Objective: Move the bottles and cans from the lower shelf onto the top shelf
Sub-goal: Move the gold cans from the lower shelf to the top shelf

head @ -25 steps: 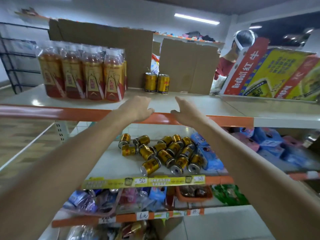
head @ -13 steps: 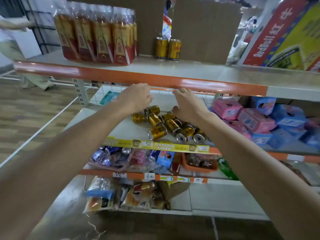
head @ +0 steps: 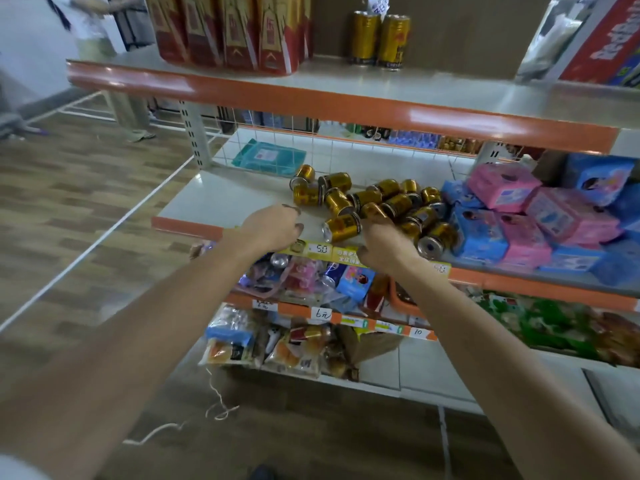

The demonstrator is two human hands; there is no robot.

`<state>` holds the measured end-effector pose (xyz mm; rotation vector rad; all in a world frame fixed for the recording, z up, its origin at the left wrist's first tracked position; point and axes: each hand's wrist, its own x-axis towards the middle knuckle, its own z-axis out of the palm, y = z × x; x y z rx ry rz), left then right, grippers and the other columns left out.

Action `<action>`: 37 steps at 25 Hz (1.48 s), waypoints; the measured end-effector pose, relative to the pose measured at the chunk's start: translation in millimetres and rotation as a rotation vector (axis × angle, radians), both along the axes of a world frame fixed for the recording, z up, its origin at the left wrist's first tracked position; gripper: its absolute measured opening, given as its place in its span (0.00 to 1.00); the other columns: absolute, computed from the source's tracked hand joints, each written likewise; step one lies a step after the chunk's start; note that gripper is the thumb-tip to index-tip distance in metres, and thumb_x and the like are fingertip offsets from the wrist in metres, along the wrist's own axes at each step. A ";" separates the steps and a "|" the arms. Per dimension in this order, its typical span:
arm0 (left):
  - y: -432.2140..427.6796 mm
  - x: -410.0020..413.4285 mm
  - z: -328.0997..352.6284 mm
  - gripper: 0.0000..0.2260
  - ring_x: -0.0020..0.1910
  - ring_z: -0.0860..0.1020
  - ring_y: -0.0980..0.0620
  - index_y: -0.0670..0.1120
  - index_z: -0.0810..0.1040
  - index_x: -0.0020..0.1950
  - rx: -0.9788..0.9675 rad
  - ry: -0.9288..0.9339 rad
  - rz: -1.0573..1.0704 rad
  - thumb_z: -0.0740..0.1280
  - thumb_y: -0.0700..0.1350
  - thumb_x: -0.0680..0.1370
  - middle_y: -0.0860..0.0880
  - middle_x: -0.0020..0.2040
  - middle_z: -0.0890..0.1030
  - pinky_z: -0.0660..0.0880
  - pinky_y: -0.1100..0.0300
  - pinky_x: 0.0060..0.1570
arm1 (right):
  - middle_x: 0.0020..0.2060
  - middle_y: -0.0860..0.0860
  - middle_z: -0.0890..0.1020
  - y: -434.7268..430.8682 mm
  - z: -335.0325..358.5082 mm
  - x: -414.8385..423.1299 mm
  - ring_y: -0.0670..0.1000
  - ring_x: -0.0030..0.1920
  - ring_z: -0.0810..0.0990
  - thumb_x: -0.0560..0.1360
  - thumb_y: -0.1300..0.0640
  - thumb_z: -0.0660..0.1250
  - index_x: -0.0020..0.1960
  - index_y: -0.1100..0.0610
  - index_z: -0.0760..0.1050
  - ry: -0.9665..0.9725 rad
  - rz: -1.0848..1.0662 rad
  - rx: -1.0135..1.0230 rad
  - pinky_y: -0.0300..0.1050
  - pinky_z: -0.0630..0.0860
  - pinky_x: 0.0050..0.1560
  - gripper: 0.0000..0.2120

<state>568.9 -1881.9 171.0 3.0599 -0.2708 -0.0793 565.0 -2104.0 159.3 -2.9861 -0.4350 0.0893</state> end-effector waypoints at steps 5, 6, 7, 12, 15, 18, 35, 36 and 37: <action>13.5 32.9 -37.5 0.20 0.65 0.72 0.41 0.39 0.68 0.70 -0.001 0.150 0.024 0.54 0.50 0.84 0.39 0.68 0.72 0.72 0.50 0.62 | 0.66 0.54 0.70 16.7 -28.2 24.4 0.58 0.63 0.73 0.76 0.55 0.66 0.68 0.57 0.67 0.076 -0.026 -0.013 0.50 0.73 0.53 0.21; 18.0 43.5 -45.0 0.20 0.67 0.71 0.42 0.40 0.67 0.72 -0.022 0.172 0.023 0.53 0.50 0.84 0.40 0.70 0.71 0.70 0.49 0.64 | 0.65 0.54 0.71 20.5 -32.4 30.8 0.57 0.62 0.73 0.77 0.55 0.65 0.67 0.58 0.68 0.068 -0.025 -0.009 0.48 0.71 0.49 0.21; 23.0 54.2 -52.5 0.21 0.69 0.70 0.42 0.41 0.66 0.73 -0.049 0.175 0.016 0.53 0.50 0.84 0.41 0.72 0.70 0.69 0.48 0.66 | 0.64 0.54 0.72 24.0 -36.9 37.0 0.57 0.61 0.75 0.77 0.56 0.65 0.67 0.58 0.68 0.052 -0.029 -0.001 0.47 0.69 0.47 0.20; 46.4 110.4 -74.8 0.18 0.66 0.72 0.41 0.38 0.69 0.69 -0.105 0.144 -0.055 0.55 0.48 0.84 0.39 0.67 0.73 0.71 0.49 0.63 | 0.67 0.54 0.70 39.4 -55.1 70.4 0.58 0.65 0.73 0.77 0.60 0.65 0.71 0.57 0.65 0.073 -0.175 0.050 0.48 0.69 0.50 0.23; 56.7 148.5 -78.3 0.18 0.65 0.73 0.41 0.39 0.70 0.69 -0.113 0.171 -0.074 0.56 0.49 0.83 0.39 0.67 0.74 0.71 0.50 0.62 | 0.72 0.55 0.67 49.0 -62.7 96.0 0.57 0.70 0.69 0.76 0.61 0.67 0.74 0.57 0.63 0.106 -0.248 0.080 0.53 0.71 0.62 0.28; 64.3 176.6 -88.1 0.19 0.66 0.72 0.41 0.40 0.70 0.70 -0.155 0.174 -0.122 0.57 0.49 0.83 0.39 0.68 0.74 0.71 0.50 0.64 | 0.69 0.57 0.71 56.0 -72.4 114.7 0.58 0.70 0.70 0.72 0.59 0.72 0.73 0.59 0.65 0.070 -0.260 0.150 0.56 0.73 0.65 0.32; -41.5 221.7 -126.1 0.33 0.57 0.77 0.47 0.47 0.71 0.67 -0.338 0.566 -0.288 0.77 0.58 0.67 0.48 0.58 0.78 0.75 0.52 0.59 | 0.59 0.55 0.76 -17.9 -85.3 157.1 0.56 0.59 0.76 0.73 0.48 0.73 0.66 0.56 0.73 -0.075 -0.504 0.327 0.56 0.77 0.59 0.25; -41.0 223.0 -126.8 0.33 0.57 0.77 0.47 0.46 0.70 0.66 -0.338 0.555 -0.288 0.78 0.56 0.66 0.48 0.58 0.78 0.75 0.51 0.59 | 0.60 0.55 0.76 -20.0 -87.0 158.3 0.56 0.60 0.76 0.73 0.49 0.72 0.67 0.56 0.72 -0.070 -0.503 0.322 0.56 0.76 0.60 0.25; -38.3 224.5 -126.8 0.34 0.56 0.77 0.48 0.47 0.70 0.65 -0.355 0.548 -0.295 0.80 0.54 0.65 0.48 0.58 0.78 0.76 0.51 0.58 | 0.61 0.56 0.75 -20.0 -87.5 158.8 0.57 0.62 0.75 0.74 0.50 0.72 0.68 0.57 0.71 -0.061 -0.496 0.315 0.55 0.75 0.62 0.25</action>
